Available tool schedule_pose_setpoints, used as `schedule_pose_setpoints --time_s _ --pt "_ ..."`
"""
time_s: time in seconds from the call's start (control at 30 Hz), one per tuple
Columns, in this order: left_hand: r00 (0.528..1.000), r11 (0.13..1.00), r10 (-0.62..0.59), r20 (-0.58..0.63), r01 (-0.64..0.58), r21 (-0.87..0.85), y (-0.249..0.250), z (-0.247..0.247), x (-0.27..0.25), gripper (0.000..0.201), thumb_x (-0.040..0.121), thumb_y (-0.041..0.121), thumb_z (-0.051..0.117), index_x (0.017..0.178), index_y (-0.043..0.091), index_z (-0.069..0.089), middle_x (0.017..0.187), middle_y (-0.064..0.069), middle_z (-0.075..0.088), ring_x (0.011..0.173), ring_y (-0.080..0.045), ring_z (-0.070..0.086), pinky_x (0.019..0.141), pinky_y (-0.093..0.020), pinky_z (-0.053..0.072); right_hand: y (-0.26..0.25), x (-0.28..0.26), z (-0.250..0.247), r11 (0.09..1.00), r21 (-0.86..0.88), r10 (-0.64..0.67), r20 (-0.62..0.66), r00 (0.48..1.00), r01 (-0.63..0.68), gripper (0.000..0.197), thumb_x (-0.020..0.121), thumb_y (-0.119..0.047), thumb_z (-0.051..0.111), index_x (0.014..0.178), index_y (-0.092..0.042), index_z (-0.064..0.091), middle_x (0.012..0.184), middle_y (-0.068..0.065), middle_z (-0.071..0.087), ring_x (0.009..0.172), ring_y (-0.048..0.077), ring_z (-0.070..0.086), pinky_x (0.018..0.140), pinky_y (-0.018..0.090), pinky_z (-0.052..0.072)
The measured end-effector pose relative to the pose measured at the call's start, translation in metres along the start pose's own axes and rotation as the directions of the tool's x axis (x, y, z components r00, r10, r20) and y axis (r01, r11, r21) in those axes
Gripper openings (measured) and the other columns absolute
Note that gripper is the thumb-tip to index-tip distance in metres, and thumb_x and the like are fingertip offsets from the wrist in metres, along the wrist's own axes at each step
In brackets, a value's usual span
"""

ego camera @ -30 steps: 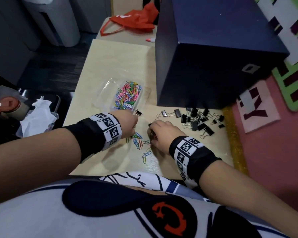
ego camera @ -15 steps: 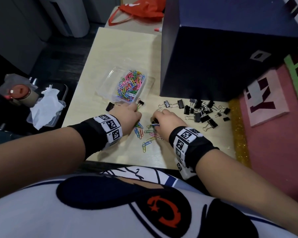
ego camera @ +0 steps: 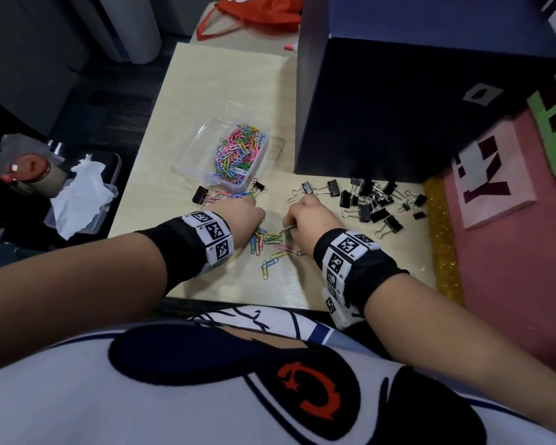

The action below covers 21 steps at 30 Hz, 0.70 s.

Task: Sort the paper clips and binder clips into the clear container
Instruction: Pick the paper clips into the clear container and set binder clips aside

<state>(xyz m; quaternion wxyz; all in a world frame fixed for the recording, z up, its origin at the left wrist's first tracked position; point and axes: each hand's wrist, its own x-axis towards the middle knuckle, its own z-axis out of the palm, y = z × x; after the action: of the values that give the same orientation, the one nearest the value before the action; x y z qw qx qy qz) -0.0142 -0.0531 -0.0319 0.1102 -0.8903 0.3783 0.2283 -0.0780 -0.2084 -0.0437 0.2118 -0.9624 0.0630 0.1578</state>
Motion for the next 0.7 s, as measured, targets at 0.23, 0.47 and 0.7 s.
schedule_pose_setpoints --time_s 0.23,0.47,0.7 --pt "0.997 0.997 0.007 -0.081 -0.013 -0.074 0.0 -0.01 0.003 0.021 0.092 0.022 0.051 0.109 0.011 0.058 0.108 -0.012 0.057 0.097 -0.032 0.058 0.073 -0.034 0.044 0.007 0.001 -0.025 0.995 0.086 0.063 -0.16 0.985 -0.049 0.01 0.088 -0.014 0.057 0.097 -0.018 0.062 0.109 0.004 0.059 0.094 0.022 0.058 0.081 0.029 0.048" --pt "0.992 0.98 -0.019 -0.121 -0.006 -0.198 0.005 -0.014 0.002 0.023 0.09 0.029 0.058 0.108 0.015 0.059 0.105 -0.009 0.063 0.095 -0.028 0.058 0.072 -0.031 0.045 0.021 0.0 -0.034 0.971 0.19 0.186 -0.212 0.959 -0.146 0.022 0.094 -0.014 0.051 0.112 -0.022 0.061 0.109 0.003 0.065 0.092 0.021 0.063 0.081 0.03 0.052" --pt "0.993 0.983 -0.08 -0.089 0.064 -0.173 0.0 -0.009 -0.003 0.026 0.088 0.025 0.055 0.112 0.015 0.059 0.108 -0.008 0.063 0.096 -0.027 0.06 0.077 -0.034 0.049 0.026 0.001 -0.04 0.959 0.01 0.283 -0.084 0.955 -0.284 0.024 0.094 -0.016 0.049 0.114 -0.015 0.061 0.112 0.008 0.063 0.099 0.027 0.061 0.081 0.032 0.05"
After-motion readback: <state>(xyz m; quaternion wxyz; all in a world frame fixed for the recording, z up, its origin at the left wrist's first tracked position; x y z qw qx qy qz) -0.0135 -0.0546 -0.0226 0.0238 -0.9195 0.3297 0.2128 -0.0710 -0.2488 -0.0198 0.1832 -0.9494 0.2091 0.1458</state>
